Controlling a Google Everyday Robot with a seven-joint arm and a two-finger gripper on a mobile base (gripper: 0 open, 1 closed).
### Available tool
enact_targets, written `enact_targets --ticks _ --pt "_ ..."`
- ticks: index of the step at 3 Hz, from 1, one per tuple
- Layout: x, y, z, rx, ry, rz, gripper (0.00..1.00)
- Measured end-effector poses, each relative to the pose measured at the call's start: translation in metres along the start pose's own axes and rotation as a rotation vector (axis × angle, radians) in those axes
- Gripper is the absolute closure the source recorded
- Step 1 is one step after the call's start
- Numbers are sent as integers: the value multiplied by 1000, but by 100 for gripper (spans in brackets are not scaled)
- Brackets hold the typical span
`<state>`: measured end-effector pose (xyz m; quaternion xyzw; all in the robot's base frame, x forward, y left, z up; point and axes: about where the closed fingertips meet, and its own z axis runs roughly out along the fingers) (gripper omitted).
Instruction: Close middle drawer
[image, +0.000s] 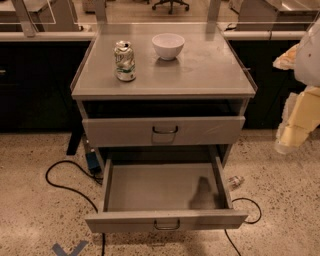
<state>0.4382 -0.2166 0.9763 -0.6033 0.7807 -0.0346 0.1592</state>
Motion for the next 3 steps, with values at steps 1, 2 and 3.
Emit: enact_targets --ticks 1,2,3 --pt "0 1 2 8 -3 -8 0" --pt "1 22 24 14 -42 -67 0" --pt "12 56 85 -13 -111 -137 0"
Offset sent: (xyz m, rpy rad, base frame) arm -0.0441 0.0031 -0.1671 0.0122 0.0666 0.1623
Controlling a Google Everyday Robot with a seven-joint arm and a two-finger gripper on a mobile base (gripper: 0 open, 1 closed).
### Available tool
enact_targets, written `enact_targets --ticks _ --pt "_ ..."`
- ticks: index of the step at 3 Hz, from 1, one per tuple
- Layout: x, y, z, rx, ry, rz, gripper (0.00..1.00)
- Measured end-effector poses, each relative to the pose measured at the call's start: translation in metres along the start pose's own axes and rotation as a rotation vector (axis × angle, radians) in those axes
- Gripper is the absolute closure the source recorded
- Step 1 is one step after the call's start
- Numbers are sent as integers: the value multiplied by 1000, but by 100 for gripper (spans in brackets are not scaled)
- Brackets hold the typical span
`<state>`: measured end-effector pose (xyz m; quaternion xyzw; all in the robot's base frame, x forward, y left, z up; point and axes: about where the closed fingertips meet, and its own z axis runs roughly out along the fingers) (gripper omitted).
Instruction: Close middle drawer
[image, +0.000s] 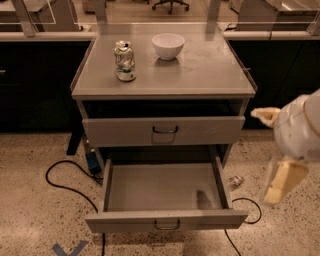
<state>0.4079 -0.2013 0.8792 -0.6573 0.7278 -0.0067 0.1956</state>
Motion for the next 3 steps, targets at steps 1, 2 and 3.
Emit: enact_targets --ticks 1,2,3 --pt "19 42 97 -76 -83 -44 0" --pt "50 108 213 -208 -155 -35 0" --pt "81 175 311 -351 -160 -26 0"
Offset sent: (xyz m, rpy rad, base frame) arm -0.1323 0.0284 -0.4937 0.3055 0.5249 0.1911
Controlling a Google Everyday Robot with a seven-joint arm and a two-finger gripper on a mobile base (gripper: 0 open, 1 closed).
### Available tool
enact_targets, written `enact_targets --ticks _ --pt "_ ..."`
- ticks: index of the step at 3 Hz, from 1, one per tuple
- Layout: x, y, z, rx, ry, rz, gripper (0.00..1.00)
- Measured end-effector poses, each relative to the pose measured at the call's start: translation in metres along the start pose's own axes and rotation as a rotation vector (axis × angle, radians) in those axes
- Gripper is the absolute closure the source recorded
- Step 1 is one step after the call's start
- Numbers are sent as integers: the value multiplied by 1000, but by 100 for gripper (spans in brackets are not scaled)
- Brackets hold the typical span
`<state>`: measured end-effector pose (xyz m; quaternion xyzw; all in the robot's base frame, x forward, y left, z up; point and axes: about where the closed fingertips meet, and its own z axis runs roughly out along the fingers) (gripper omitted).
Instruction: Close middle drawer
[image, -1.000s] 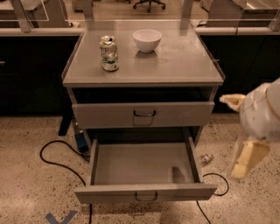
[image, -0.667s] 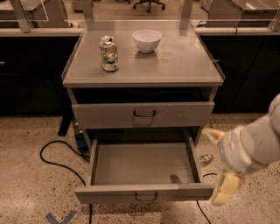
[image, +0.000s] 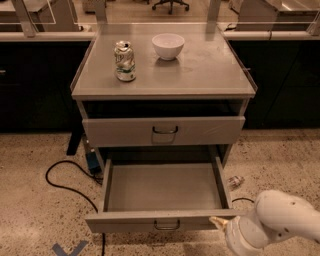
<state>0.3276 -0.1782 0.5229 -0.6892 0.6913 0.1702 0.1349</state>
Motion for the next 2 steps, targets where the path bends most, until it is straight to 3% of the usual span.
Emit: enact_targets --ticks 1,2 --pt "28 21 76 -123 -21 11 0" --pt "28 35 98 -170 -51 28 0"
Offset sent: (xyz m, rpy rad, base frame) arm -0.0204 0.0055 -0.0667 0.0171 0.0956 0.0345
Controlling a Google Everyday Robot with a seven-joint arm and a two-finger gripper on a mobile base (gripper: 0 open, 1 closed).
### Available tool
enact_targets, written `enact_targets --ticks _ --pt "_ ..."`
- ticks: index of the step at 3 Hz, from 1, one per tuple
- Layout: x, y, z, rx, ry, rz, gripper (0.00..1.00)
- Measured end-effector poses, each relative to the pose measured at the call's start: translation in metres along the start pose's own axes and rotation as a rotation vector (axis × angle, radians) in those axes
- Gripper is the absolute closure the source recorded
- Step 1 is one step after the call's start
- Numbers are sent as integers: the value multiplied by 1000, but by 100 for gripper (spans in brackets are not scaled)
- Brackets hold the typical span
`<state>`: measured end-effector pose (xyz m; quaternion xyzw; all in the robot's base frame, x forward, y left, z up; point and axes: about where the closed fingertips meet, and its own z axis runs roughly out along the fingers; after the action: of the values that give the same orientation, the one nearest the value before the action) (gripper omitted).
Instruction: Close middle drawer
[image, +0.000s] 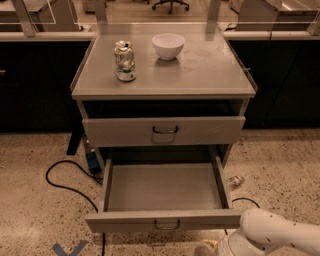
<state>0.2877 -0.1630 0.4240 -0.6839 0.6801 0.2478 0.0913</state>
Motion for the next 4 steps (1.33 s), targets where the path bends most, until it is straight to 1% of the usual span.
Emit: enact_targets --ticks 1,2,3,4 --pt "0 0 0 1 1 0 0" --pt "13 -18 10 -16 -25 7 0" --pt "31 -67 25 -14 -69 21 0" --pt "45 -114 28 35 -108 67 0"
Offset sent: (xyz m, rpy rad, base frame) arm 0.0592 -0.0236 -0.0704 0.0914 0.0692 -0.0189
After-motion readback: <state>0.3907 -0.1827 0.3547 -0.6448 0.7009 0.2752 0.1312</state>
